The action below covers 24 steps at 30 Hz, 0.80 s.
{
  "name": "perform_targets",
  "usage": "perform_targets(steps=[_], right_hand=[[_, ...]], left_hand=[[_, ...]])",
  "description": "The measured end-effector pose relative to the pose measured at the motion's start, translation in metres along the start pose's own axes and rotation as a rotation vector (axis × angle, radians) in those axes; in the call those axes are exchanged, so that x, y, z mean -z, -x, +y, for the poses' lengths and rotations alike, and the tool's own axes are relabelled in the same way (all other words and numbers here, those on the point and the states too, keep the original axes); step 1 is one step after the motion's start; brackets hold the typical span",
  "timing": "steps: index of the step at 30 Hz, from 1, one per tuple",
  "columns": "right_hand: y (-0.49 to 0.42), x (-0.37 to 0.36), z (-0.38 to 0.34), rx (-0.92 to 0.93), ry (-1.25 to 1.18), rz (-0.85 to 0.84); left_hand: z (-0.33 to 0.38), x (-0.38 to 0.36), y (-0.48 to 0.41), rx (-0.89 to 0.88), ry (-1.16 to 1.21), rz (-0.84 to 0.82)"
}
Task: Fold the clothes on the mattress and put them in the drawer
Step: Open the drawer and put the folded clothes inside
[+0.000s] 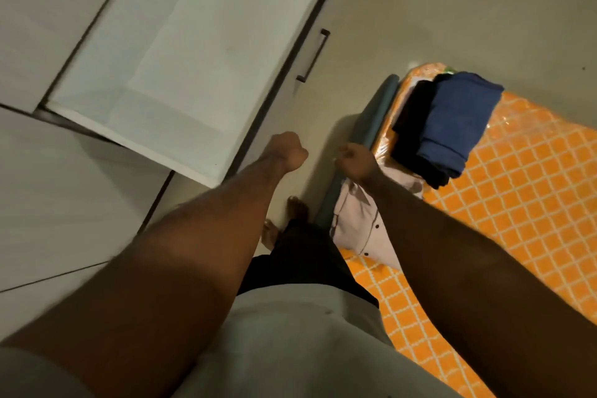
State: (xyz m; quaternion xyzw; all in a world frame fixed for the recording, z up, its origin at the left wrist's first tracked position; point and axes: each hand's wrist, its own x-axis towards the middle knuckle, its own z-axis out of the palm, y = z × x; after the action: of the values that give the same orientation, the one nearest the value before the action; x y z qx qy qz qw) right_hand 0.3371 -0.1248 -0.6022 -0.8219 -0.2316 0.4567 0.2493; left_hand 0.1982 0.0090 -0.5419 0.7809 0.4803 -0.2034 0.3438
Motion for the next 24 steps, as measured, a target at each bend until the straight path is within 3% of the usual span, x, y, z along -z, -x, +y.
perform_targets(steps=[4,7,10,13,16,21,24], right_hand=[[0.023,0.013,0.062,-0.161,-0.332,0.166],[0.036,0.019,0.101,-0.209,-0.584,0.212],[0.044,0.024,0.136,-0.252,-0.756,0.323],[0.055,0.023,0.171,-0.306,-0.766,0.523],[0.065,0.015,0.207,-0.356,-0.553,0.677],[0.062,0.006,0.234,-0.552,-0.652,0.413],[0.058,-0.004,0.24,-0.521,-0.73,0.343]], left_hand=[[0.028,-0.061,-0.004,-0.009,0.058,-0.283],[0.035,-0.114,-0.008,-0.012,0.008,-0.335],[0.032,-0.16,-0.012,0.097,0.069,-0.357],[0.017,-0.206,-0.029,0.195,0.149,-0.368],[0.017,-0.223,-0.033,0.251,0.331,-0.391],[0.022,-0.234,-0.037,0.282,0.495,-0.443],[0.03,-0.225,-0.026,0.295,0.481,-0.439]])
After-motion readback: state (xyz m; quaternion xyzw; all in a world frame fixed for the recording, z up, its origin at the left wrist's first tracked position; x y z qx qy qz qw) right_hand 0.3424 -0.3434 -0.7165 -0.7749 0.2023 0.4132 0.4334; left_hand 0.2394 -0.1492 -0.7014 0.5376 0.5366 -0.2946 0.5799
